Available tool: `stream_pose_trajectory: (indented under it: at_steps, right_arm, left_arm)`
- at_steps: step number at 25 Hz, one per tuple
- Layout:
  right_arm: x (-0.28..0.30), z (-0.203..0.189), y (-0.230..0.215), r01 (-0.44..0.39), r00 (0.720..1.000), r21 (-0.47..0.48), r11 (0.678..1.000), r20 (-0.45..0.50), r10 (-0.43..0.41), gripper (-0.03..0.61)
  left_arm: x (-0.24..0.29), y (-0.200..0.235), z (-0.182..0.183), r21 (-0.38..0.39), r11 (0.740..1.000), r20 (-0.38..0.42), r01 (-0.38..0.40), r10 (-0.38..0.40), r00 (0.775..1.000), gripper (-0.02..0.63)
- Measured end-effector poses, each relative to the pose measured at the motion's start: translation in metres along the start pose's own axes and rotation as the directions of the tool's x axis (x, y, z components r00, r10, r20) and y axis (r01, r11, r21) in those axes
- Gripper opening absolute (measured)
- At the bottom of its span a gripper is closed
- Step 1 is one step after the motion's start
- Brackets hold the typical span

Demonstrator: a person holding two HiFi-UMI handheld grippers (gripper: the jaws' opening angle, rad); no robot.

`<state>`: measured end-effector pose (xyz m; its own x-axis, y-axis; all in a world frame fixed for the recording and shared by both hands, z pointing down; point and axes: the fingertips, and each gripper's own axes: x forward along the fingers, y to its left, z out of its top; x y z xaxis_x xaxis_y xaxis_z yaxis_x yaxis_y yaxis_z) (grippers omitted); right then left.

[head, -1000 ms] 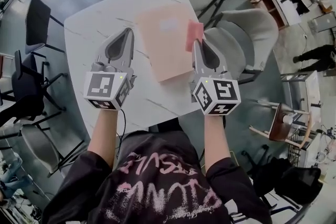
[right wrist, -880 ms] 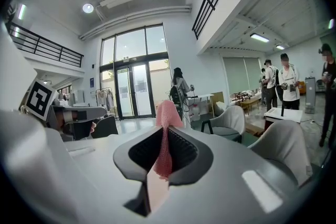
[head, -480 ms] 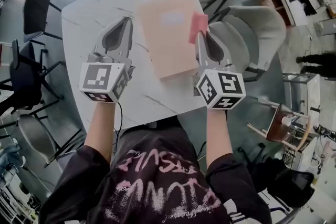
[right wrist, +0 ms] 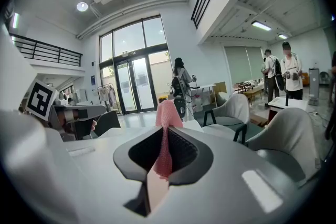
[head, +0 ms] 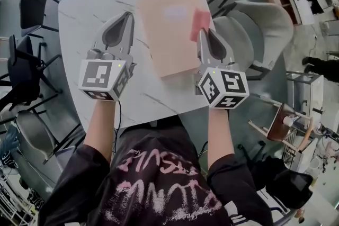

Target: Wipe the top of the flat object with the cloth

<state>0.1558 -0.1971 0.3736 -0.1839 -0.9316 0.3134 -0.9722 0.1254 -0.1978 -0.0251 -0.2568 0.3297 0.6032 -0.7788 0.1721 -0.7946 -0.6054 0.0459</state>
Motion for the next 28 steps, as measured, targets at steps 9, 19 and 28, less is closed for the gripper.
stream_pose_trajectory:
  at_steps: [9,19,28]
  right_arm:
    - [0.015,-0.022,-0.009,-0.009,0.999,0.022,1.000,-0.045,0.010,0.051]
    - [0.025,-0.036,-0.015,-0.016,0.997,0.036,0.999,-0.076,0.019,0.051]
    - [0.031,-0.043,-0.022,-0.023,0.995,0.034,0.999,-0.096,0.026,0.051]
  left_arm:
    - [0.014,-0.004,-0.024,-0.013,1.000,-0.035,0.003,-0.004,0.999,0.002]
    - [0.021,-0.001,-0.043,-0.012,1.000,-0.068,-0.011,0.010,0.998,0.002]
    - [0.024,-0.004,-0.044,-0.008,1.000,-0.063,-0.021,0.021,0.998,0.002]
